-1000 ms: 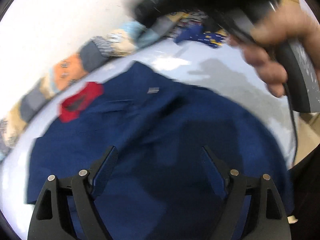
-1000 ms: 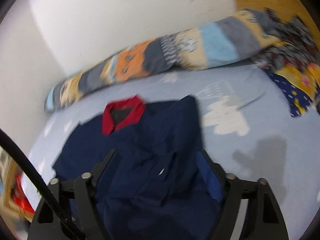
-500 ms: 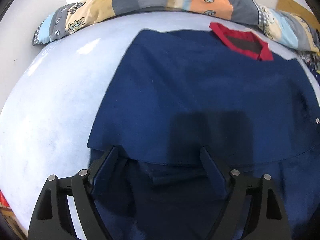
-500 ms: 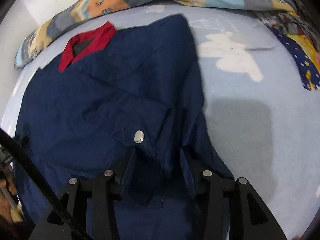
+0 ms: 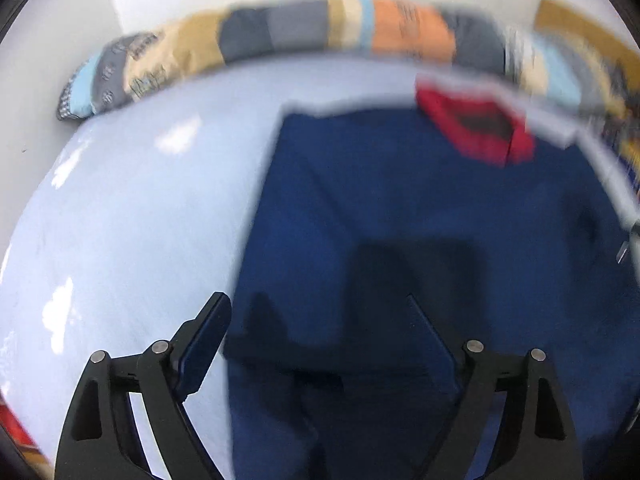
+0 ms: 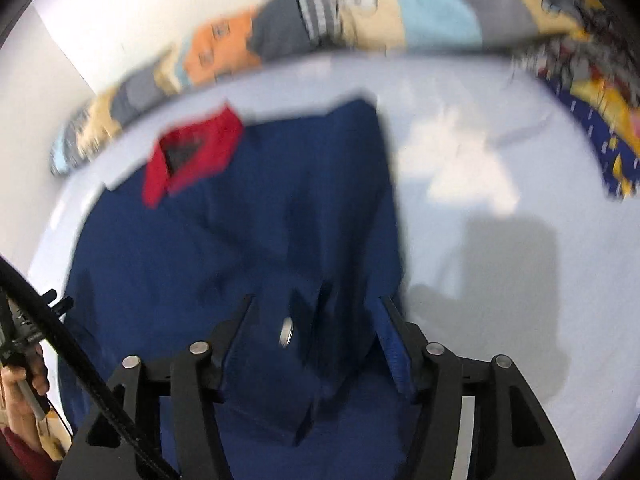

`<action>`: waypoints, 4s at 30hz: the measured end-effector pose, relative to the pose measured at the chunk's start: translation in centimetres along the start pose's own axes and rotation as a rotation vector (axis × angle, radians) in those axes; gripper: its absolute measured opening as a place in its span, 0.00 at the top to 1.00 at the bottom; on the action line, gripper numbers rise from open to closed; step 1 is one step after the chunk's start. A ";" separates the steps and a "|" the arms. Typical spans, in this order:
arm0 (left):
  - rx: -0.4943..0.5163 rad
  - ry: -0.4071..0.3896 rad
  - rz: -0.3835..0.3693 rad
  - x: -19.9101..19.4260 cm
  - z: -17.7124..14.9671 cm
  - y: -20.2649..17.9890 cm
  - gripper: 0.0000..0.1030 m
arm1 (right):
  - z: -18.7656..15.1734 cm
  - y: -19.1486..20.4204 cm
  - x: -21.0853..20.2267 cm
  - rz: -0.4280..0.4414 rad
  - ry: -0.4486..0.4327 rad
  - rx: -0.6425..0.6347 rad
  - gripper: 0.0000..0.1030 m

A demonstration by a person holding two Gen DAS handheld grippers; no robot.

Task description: Fold large clothes

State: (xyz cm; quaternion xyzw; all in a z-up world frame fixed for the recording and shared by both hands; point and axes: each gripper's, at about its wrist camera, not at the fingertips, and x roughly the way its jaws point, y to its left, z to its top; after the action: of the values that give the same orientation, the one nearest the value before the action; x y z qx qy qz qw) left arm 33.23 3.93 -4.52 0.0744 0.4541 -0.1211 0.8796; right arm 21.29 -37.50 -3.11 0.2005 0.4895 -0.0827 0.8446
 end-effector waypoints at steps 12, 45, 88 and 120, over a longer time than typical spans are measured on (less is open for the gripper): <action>-0.419 0.157 -0.388 7.5 0.5 9.8 0.16 | 1.5 -10.2 6.0 0.361 0.028 0.287 0.20; -0.170 0.125 0.053 13.4 16.5 2.8 0.68 | 18.1 1.6 11.4 -0.223 -0.101 -0.275 0.60; -0.155 0.106 -0.140 -7.2 -12.1 -1.9 0.35 | -10.5 7.1 -5.2 0.038 0.067 -0.275 0.36; -0.081 0.118 0.076 -5.1 -18.8 -9.3 0.00 | -22.2 15.1 -1.3 -0.131 0.080 -0.331 0.17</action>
State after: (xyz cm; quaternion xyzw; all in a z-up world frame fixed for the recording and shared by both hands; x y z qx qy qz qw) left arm 13.11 0.32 -11.42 0.0628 0.5065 -0.0647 0.8575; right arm 8.13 -14.54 -7.87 0.0296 0.5418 -0.0478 0.8386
